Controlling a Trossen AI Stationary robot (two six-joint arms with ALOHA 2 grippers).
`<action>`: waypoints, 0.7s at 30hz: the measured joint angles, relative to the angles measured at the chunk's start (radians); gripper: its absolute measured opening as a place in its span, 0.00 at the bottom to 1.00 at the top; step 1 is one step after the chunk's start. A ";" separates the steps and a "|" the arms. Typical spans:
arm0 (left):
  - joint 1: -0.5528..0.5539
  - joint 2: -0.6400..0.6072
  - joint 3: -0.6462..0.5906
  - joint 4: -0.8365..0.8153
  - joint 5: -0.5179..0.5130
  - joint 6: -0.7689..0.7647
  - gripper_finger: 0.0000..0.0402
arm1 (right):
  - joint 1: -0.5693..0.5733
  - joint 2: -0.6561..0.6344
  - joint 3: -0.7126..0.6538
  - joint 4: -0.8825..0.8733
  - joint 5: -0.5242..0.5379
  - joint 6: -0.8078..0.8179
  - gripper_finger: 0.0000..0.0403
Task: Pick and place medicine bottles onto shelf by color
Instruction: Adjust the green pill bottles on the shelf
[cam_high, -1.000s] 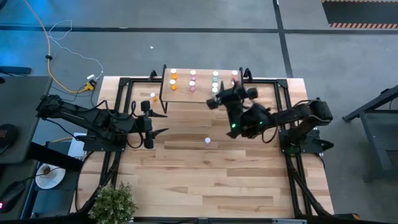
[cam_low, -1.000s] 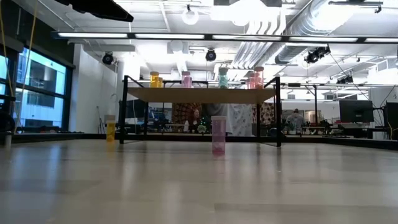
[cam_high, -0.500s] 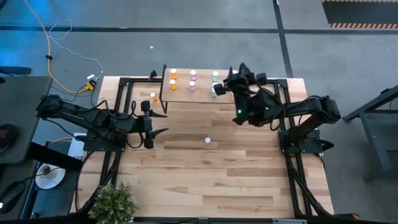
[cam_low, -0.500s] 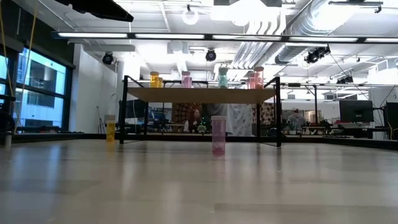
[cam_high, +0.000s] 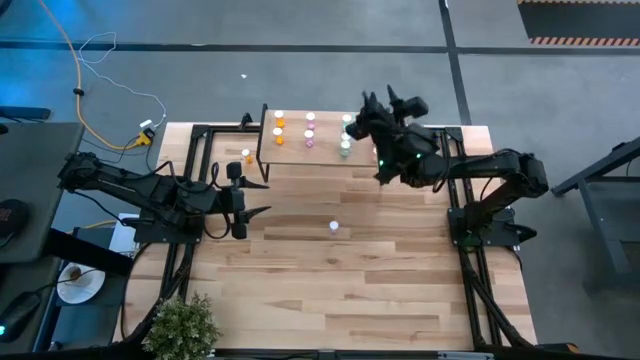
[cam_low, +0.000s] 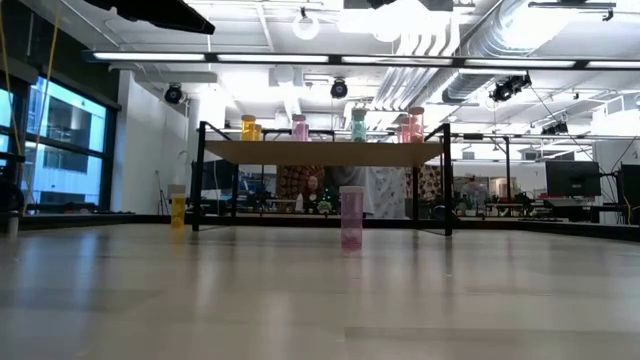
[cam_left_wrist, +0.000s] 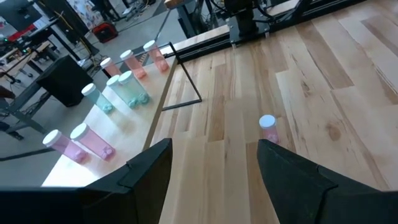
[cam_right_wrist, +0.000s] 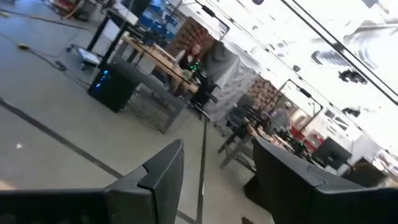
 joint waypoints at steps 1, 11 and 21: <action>0.000 0.000 0.000 -0.001 0.000 0.001 0.56 | -0.007 -0.004 0.012 -0.009 -0.002 -0.001 0.46; 0.000 0.000 0.000 -0.002 0.000 -0.026 0.56 | -0.013 -0.006 0.222 -0.418 -0.390 0.242 0.46; 0.000 0.000 0.000 -0.001 0.000 -0.051 0.56 | -0.093 -0.005 0.400 -1.012 -0.735 0.943 0.46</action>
